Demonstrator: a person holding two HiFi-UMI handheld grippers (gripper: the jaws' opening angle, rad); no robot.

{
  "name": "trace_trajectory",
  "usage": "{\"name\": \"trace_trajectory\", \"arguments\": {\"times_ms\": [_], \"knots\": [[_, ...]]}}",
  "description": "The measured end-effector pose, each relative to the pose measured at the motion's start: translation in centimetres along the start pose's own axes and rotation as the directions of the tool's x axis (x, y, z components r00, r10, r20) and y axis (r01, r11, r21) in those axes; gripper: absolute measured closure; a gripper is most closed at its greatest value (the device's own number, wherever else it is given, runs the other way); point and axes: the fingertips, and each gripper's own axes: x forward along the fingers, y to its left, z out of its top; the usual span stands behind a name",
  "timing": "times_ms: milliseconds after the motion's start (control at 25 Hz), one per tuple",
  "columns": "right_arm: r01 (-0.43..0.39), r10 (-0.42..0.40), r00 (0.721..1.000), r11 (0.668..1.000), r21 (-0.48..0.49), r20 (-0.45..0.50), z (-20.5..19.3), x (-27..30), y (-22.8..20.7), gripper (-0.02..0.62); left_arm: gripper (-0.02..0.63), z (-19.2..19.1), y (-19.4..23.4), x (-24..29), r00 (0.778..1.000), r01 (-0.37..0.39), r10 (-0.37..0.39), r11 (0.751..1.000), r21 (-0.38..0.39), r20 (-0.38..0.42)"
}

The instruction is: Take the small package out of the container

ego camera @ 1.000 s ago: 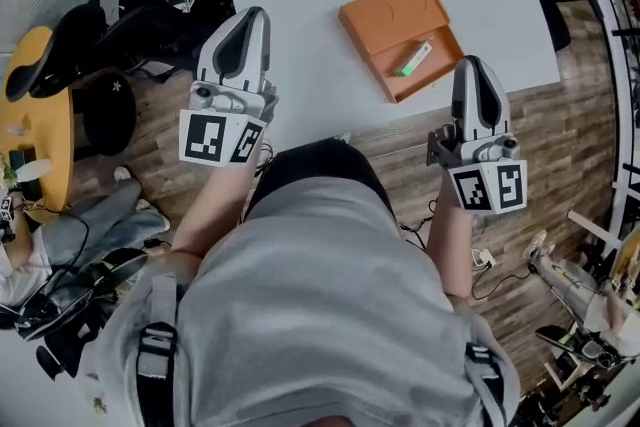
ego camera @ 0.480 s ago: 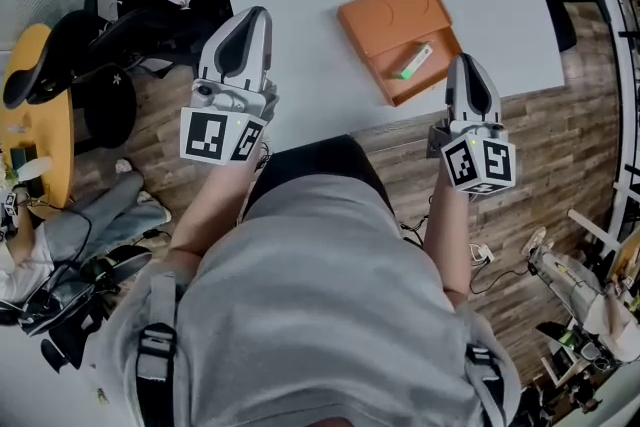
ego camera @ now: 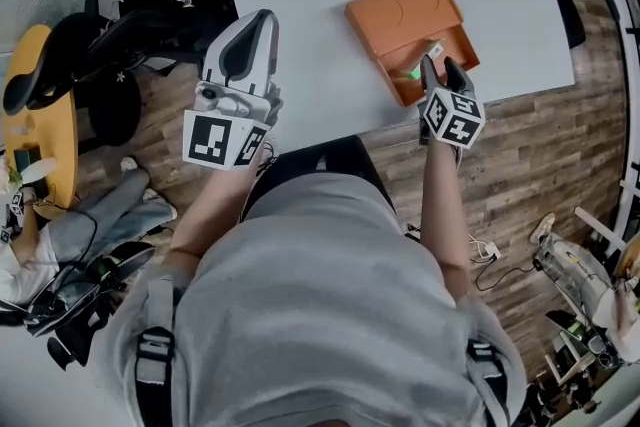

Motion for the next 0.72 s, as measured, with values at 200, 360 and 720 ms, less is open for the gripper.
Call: {"name": "trace_trajectory", "arguments": {"times_ms": [200,360,720], "knots": [[0.039,-0.04,0.996,0.999,-0.008,-0.078,-2.3,2.7,-0.6,0.388,0.586,-1.5,0.2,0.0,0.999,0.006,-0.006,1.0,-0.01,-0.038],[0.042,-0.042,0.994,0.999,0.0,-0.1,-2.5,3.7,-0.4,0.383,0.586,-2.4,0.8,-0.7,0.998,-0.015,0.014,1.0,-0.012,-0.065],[0.043,-0.031,0.986,0.997,0.068,-0.165,-3.2,4.4,-1.0,0.419,0.586,-2.2,0.9,-0.7,0.998,-0.008,0.008,1.0,0.006,-0.058]]}}
